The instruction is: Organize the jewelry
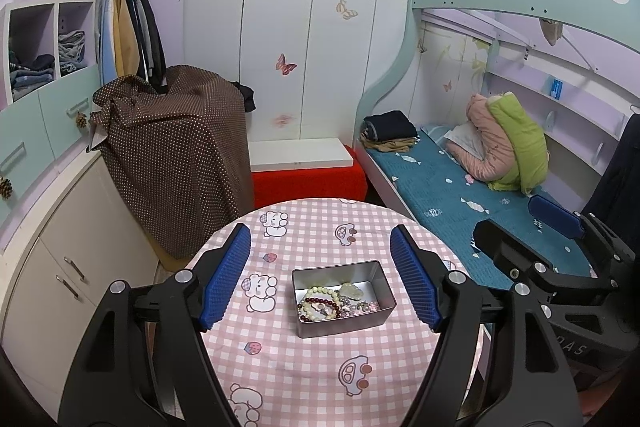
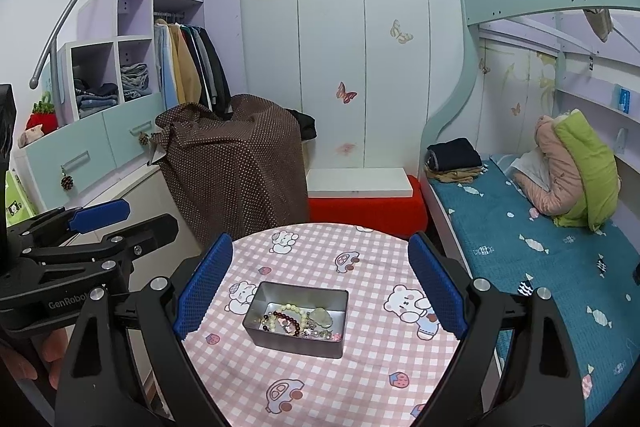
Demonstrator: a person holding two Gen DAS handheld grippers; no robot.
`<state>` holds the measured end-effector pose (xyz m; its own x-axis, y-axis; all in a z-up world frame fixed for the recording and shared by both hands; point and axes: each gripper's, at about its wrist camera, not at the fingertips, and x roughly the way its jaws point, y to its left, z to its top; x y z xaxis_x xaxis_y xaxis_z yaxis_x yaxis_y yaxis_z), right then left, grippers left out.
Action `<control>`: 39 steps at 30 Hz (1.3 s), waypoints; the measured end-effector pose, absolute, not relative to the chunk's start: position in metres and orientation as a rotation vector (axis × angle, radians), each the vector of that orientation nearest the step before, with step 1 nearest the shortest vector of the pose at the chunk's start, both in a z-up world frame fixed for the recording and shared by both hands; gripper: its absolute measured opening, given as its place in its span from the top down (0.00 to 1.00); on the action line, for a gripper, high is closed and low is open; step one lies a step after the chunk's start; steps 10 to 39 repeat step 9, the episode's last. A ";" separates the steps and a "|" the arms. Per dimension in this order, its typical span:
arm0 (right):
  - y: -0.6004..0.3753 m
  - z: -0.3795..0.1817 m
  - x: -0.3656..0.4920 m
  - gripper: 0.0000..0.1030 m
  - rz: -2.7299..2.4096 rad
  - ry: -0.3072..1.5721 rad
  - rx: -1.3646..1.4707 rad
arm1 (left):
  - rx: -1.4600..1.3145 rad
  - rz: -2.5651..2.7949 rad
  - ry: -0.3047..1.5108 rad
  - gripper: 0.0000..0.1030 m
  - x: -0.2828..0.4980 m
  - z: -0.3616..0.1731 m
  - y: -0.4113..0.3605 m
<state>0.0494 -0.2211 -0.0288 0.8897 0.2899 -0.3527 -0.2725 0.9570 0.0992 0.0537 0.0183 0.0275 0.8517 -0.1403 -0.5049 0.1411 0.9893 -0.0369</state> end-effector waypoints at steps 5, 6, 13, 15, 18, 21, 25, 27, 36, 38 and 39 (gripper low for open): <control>-0.221 -0.029 0.050 0.14 0.296 0.376 0.055 | 0.001 -0.147 0.534 0.29 0.055 0.027 0.018; -0.220 -0.030 0.050 0.14 0.295 0.377 0.054 | 0.001 -0.145 0.534 0.29 0.056 0.028 0.018; -0.219 -0.030 0.052 0.14 0.300 0.379 0.056 | 0.000 -0.143 0.536 0.29 0.057 0.027 0.019; -0.219 -0.030 0.052 0.14 0.300 0.379 0.056 | 0.000 -0.143 0.536 0.29 0.057 0.027 0.019; -0.219 -0.030 0.052 0.14 0.300 0.379 0.056 | 0.000 -0.143 0.536 0.29 0.057 0.027 0.019; -0.219 -0.030 0.052 0.14 0.300 0.379 0.056 | 0.000 -0.143 0.536 0.29 0.057 0.027 0.019; -0.219 -0.030 0.052 0.14 0.300 0.379 0.056 | 0.000 -0.143 0.536 0.29 0.057 0.027 0.019; -0.219 -0.030 0.052 0.14 0.300 0.379 0.056 | 0.000 -0.143 0.536 0.29 0.057 0.027 0.019; -0.219 -0.030 0.052 0.14 0.300 0.379 0.056 | 0.000 -0.143 0.536 0.29 0.057 0.027 0.019; -0.219 -0.030 0.052 0.14 0.300 0.379 0.056 | 0.000 -0.143 0.536 0.29 0.057 0.027 0.019; -0.219 -0.030 0.052 0.14 0.300 0.379 0.056 | 0.000 -0.143 0.536 0.29 0.057 0.027 0.019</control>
